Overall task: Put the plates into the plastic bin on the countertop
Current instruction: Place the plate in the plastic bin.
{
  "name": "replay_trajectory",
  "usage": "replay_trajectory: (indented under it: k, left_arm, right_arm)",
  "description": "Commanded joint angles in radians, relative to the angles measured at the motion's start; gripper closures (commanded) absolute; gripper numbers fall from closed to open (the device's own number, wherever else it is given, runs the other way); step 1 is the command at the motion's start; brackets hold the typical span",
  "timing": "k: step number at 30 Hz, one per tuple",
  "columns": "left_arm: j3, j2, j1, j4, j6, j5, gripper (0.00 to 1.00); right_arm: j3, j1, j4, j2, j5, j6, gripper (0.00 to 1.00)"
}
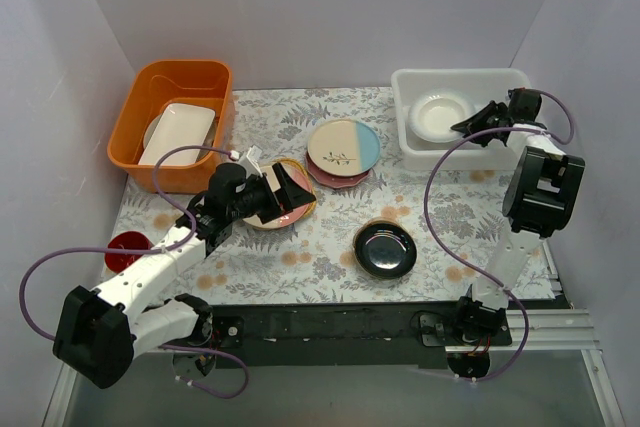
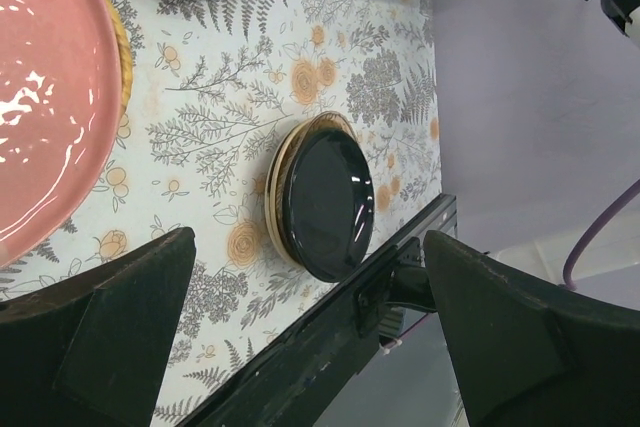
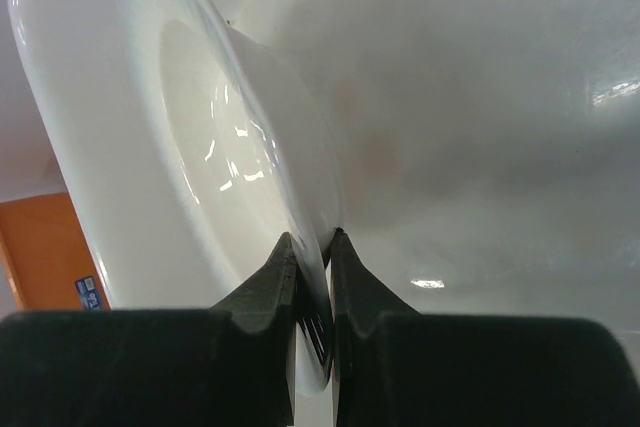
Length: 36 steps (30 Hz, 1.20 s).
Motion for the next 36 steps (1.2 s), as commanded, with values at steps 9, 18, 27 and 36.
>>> replay_trajectory:
  k: [9, 18, 27, 36]
  left_arm:
    - [-0.010, 0.002, -0.003, 0.018, 0.003, 0.019, 0.02]
    - [-0.025, -0.003, -0.003, 0.027, -0.001, 0.022, 0.02]
    - [-0.027, 0.004, -0.003, 0.033, -0.001, 0.027, 0.02]
    - [-0.031, -0.009, -0.003, 0.033, 0.000, 0.029, 0.02]
  right_arm:
    - [0.137, 0.005, -0.015, 0.045, -0.021, -0.021, 0.98]
    - [0.169, 0.006, -0.028, 0.089, -0.029, -0.001, 0.83]
    - [0.175, 0.006, -0.041, 0.098, -0.023, -0.013, 0.75]
    - [0.180, 0.006, -0.056, 0.100, -0.015, -0.012, 0.65]
